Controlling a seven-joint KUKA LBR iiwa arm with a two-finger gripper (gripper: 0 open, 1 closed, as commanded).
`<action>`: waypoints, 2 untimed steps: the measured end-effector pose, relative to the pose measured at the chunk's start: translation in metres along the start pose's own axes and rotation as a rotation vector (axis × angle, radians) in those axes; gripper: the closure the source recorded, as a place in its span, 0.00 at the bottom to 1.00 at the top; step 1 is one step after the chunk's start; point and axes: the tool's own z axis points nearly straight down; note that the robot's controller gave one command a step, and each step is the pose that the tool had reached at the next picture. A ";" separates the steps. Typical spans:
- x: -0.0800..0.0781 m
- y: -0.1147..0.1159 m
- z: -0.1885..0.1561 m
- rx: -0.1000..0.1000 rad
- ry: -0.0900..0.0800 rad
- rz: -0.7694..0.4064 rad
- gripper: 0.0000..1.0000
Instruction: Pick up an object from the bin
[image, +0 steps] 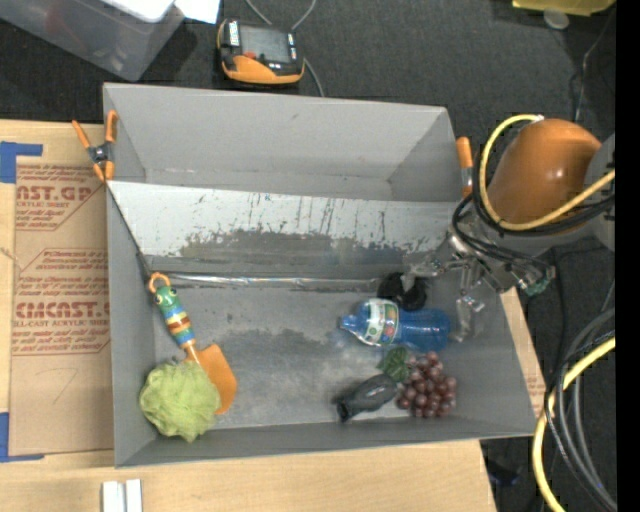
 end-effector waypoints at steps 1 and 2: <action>0.001 0.001 0.029 -0.002 0.002 -0.055 0.00; 0.001 0.000 0.017 0.003 -0.004 -0.048 0.00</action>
Offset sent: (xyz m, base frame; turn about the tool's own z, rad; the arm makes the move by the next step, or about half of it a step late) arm -0.0018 -0.0017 -0.0173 -0.0491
